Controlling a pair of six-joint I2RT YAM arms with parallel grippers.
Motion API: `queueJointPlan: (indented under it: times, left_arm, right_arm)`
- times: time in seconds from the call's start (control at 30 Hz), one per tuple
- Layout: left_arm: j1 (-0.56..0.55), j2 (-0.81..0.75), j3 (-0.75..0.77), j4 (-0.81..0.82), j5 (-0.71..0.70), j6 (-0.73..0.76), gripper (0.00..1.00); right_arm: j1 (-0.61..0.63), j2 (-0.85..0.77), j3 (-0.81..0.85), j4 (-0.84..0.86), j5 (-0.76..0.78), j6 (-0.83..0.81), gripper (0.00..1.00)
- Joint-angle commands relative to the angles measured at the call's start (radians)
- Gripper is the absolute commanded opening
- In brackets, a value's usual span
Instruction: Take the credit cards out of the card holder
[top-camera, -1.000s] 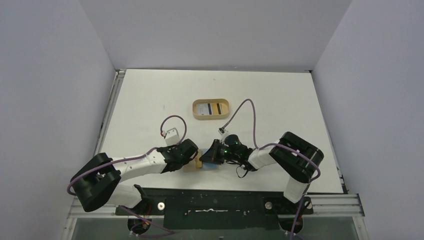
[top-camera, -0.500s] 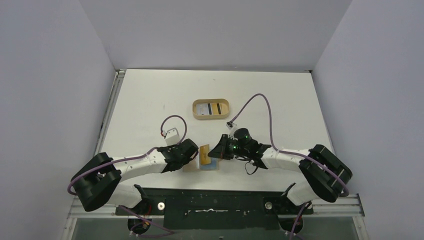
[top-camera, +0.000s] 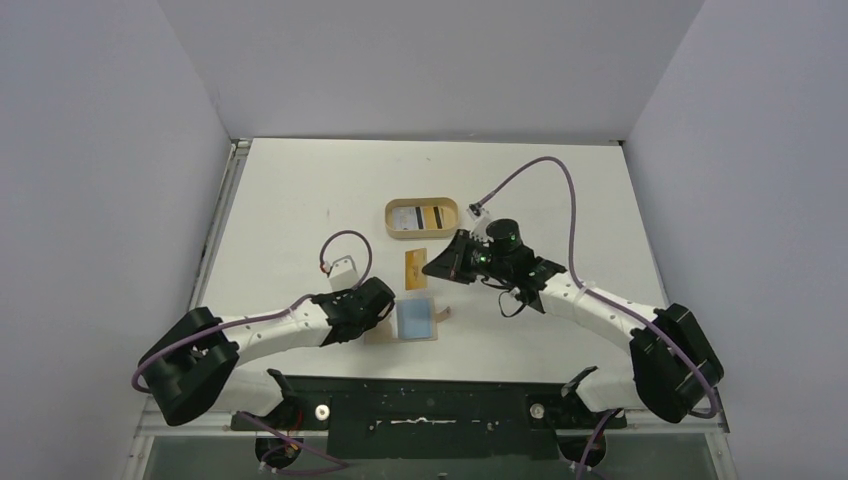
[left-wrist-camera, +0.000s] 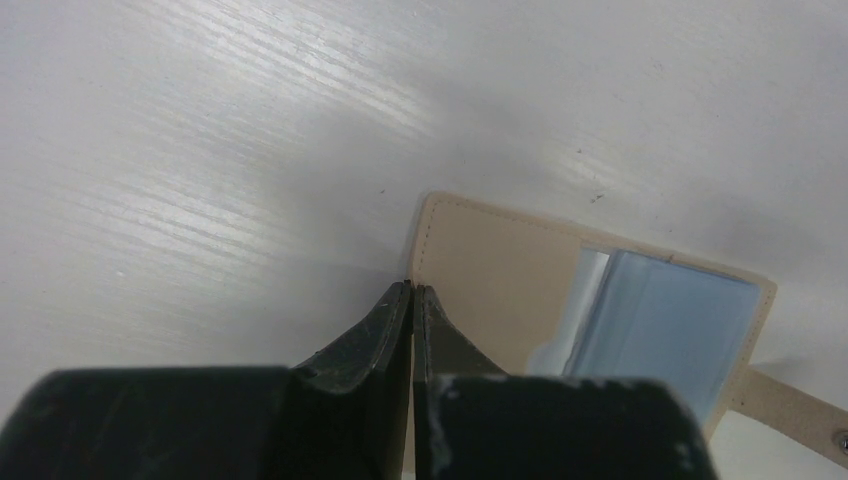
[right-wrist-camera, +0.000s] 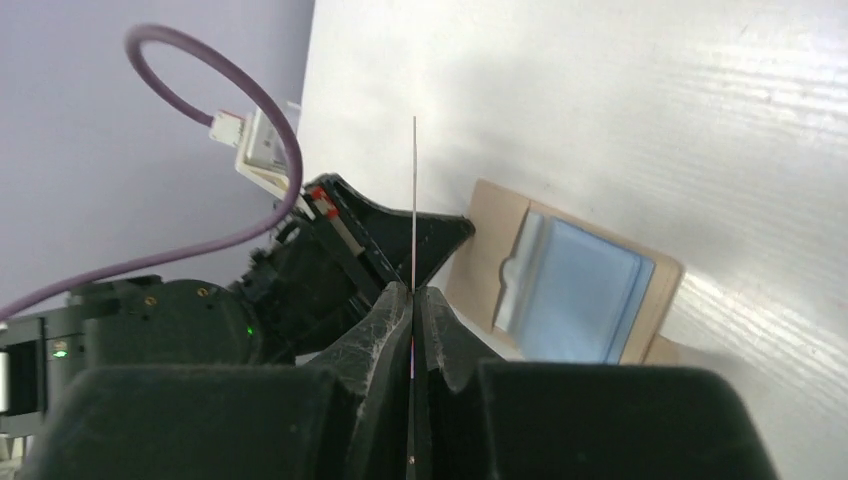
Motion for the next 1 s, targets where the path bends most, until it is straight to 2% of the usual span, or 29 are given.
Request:
queueJointPlan:
  times: [0.0, 0.07, 0.2, 0.33, 0.63, 0.8, 0.97]
  left_arm:
    - [0.011, -0.042, -0.005, -0.005, 0.018, 0.032, 0.04]
    - [0.016, -0.054, -0.003, 0.001, 0.026, 0.044, 0.16]
    - [0.029, -0.085, 0.003, -0.005, 0.034, 0.071, 0.48]
    - [0.054, -0.117, 0.008, -0.005, 0.053, 0.098, 0.65]
    - [0.159, -0.192, -0.015, 0.128, 0.229, 0.271, 0.77]
    - [0.218, -0.229, 0.011, 0.131, 0.323, 0.422, 0.79]
    - [0.321, -0.330, 0.008, 0.148, 0.443, 0.571, 0.79]
  right_arm:
    - [-0.072, -0.008, 0.089, 0.012, -0.066, 0.005, 0.00]
    - [-0.112, 0.022, 0.118, 0.010, -0.090, -0.001, 0.00]
    - [-0.182, 0.114, 0.196, -0.009, -0.142, -0.025, 0.00]
    - [-0.228, 0.236, 0.294, -0.002, -0.177, -0.040, 0.00]
    - [-0.296, 0.514, 0.576, -0.030, -0.238, -0.073, 0.00]
    - [-0.321, 0.634, 0.734, -0.125, -0.267, -0.112, 0.00]
    - [-0.332, 0.693, 0.800, -0.215, -0.278, -0.167, 0.00]
